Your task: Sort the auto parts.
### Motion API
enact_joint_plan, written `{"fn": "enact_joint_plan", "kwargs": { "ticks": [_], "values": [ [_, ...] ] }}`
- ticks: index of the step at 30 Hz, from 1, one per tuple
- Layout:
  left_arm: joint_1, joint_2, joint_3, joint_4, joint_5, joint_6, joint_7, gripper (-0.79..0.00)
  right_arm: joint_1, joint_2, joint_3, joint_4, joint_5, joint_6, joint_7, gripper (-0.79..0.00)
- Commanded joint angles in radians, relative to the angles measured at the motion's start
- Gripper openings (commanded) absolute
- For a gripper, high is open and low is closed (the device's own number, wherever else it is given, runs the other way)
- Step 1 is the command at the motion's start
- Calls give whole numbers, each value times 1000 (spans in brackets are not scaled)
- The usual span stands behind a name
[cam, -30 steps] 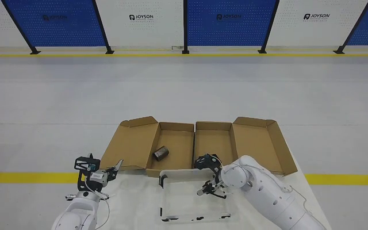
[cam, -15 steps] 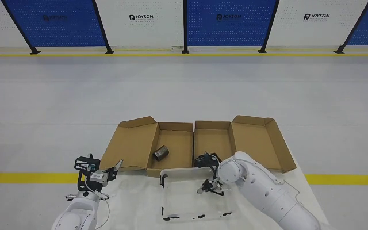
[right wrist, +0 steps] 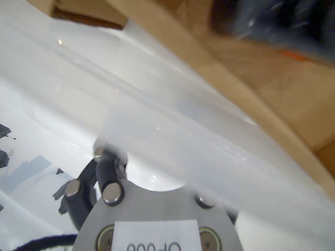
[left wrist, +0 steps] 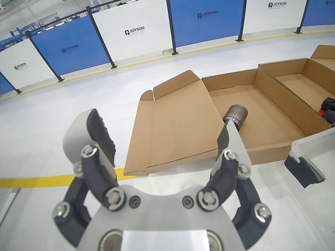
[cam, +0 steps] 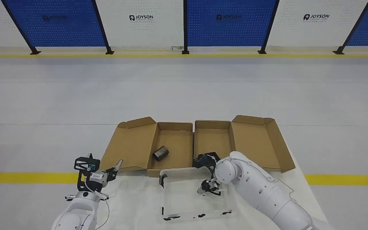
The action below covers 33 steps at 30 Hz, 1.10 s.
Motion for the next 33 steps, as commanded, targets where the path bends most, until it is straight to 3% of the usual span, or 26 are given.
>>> {"fn": "enact_joint_plan", "kwargs": {
  "ticks": [1, 5, 10, 21, 29, 33],
  "values": [
    [0, 0, 0, 0, 0, 0, 0, 0, -2, -1, 1, 3, -3, 0, -5, -659],
    [0, 0, 0, 0, 0, 0, 0, 0, -11, 0, 10, 0, -10, -2, -19, -785],
    [0, 0, 0, 0, 0, 0, 0, 0, -61, 22, 36, -95, -46, -60, -61, -785],
    [0, 0, 0, 0, 0, 0, 0, 0, -343, 148, 254, -494, -195, -147, -88, -785],
    [0, 0, 0, 0, 0, 0, 0, 0, -443, 184, 337, -592, -239, -199, -86, -785],
    [0, 0, 0, 0, 0, 0, 0, 0, -417, 174, 301, -585, -265, -172, -77, -536]
  ]
}}
